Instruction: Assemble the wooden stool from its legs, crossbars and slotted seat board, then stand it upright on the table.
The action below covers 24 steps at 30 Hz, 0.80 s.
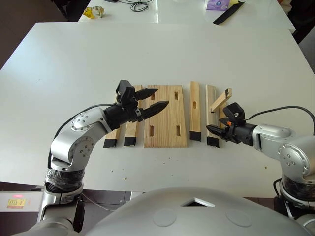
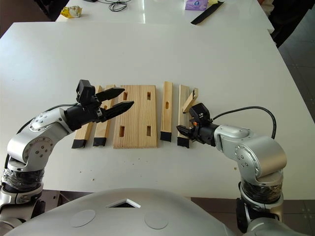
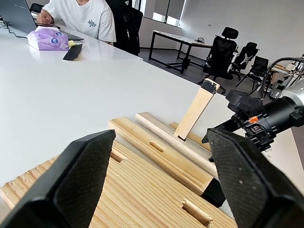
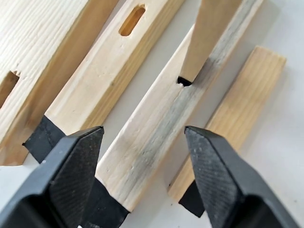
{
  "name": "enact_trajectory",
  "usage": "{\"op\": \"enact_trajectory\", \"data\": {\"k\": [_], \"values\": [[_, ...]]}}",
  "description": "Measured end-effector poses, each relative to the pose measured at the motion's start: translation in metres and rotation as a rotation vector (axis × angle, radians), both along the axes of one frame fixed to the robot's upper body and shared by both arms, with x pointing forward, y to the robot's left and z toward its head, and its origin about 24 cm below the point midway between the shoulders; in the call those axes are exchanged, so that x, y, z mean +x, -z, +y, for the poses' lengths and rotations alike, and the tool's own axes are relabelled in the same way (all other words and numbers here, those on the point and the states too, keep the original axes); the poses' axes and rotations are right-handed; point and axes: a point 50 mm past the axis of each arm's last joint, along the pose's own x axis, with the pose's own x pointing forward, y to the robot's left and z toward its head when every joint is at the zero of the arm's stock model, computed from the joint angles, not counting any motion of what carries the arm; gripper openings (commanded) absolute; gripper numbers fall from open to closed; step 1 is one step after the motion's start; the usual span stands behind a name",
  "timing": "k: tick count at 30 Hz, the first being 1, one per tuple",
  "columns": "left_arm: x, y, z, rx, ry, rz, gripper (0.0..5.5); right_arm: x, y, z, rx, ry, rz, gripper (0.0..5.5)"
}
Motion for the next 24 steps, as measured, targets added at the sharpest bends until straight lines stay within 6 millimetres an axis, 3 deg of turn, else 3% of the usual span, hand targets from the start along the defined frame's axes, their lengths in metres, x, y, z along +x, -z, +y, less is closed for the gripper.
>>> {"op": "enact_trajectory", "data": {"k": [8,16,21,24], "values": [[0.003,-0.004,-0.001,0.01,0.024,-0.005,3.58,-0.008,0.013,0.004,-0.009,0.038,0.047,3.15],[0.003,-0.004,0.0,0.012,0.028,-0.003,3.58,-0.004,0.017,0.003,-0.035,0.061,0.033,3.15],[0.003,-0.004,0.0,0.012,0.027,-0.002,3.58,-0.001,0.018,0.0,-0.065,0.069,0.011,2.31],[0.004,-0.004,0.0,0.012,0.027,-0.003,3.58,0.0,0.019,-0.001,-0.068,0.071,0.004,2.16]]}}
